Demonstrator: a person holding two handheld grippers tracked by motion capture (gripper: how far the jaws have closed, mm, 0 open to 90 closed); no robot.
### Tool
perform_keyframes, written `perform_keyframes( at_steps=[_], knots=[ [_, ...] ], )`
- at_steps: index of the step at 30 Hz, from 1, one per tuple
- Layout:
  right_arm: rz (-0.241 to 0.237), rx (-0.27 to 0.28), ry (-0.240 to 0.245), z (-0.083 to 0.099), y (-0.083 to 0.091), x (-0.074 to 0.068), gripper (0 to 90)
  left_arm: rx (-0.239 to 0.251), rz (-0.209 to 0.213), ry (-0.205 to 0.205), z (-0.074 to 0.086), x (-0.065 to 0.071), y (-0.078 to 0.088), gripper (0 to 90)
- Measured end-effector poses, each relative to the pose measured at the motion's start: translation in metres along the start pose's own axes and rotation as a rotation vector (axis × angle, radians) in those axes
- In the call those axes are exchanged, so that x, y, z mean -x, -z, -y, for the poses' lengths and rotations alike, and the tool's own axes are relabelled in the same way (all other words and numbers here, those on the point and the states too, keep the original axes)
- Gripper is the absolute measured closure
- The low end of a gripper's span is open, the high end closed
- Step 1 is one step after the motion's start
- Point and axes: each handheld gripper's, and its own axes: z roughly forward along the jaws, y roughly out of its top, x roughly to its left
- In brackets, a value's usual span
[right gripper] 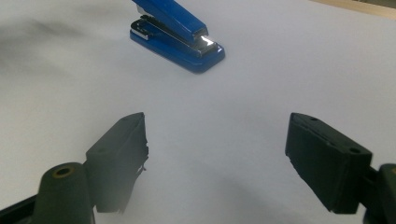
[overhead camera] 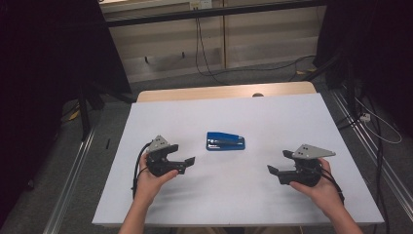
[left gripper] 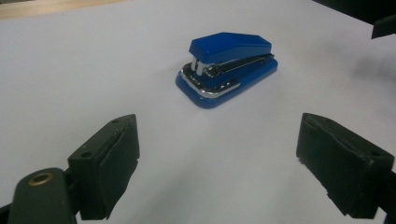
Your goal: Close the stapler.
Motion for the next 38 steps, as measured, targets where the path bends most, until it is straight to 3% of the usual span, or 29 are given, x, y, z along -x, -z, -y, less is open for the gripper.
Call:
perform_keyframes(
  at_steps=[12,22,26,38],
  knots=[
    [0.011,-0.004,-0.001,0.012,0.011,0.000,18.8,0.023,-0.020,0.032,0.013,-0.006,0.024,10.4],
    [0.020,-0.006,0.004,0.018,0.020,-0.003,17.0,0.013,-0.044,0.015,0.027,-0.010,0.042,9.3],
    [0.024,-0.010,0.003,0.020,0.021,-0.003,16.6,0.021,-0.038,0.031,0.033,-0.012,0.050,6.5],
    [0.030,-0.003,-0.014,0.023,0.022,-0.003,15.5,0.011,-0.049,0.046,0.037,-0.019,0.053,6.2]
  ],
)
